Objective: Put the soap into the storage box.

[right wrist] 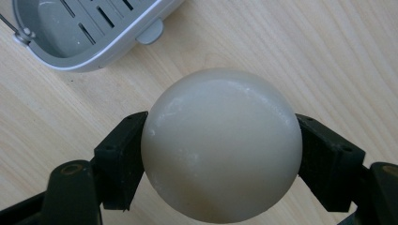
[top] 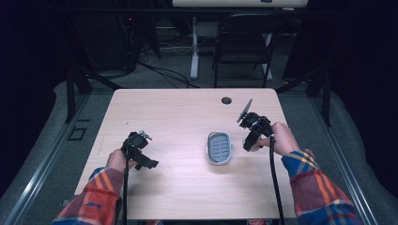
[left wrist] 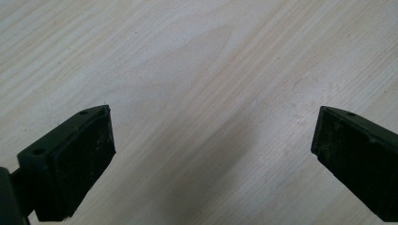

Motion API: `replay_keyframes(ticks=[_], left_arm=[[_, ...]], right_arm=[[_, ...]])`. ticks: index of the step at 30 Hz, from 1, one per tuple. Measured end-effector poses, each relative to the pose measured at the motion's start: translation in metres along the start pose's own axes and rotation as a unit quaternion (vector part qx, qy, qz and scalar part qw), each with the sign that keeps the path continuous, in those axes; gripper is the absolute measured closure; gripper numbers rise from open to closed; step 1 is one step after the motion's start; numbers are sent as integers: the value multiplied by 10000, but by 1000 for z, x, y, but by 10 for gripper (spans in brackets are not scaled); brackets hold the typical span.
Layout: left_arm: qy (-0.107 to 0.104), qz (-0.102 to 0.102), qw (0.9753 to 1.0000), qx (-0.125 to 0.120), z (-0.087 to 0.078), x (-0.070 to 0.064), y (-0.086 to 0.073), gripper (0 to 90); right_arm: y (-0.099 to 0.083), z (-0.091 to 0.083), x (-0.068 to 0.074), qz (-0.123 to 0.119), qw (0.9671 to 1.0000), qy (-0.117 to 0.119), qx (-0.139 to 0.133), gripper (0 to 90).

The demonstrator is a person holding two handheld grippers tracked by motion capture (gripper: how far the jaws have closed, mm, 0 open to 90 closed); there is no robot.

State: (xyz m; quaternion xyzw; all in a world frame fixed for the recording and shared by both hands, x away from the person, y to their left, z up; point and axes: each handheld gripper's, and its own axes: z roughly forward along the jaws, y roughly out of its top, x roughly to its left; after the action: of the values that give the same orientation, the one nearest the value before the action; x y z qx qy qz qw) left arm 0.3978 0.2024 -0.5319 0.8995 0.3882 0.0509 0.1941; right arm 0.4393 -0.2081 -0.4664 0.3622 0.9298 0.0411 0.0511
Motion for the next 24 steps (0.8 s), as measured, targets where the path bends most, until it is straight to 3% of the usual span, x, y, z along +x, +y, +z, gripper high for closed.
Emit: replay_keyframes(ticks=[6,24], left_arm=[[-4,4,10000,-11,0,0,0,0],[-20,20,10000,7,1,0,1,0]], right_arm=[[8,-8,3,7,10000,-4,-11,240],[38,-22,24,-420,9991,-69,-43,240]])
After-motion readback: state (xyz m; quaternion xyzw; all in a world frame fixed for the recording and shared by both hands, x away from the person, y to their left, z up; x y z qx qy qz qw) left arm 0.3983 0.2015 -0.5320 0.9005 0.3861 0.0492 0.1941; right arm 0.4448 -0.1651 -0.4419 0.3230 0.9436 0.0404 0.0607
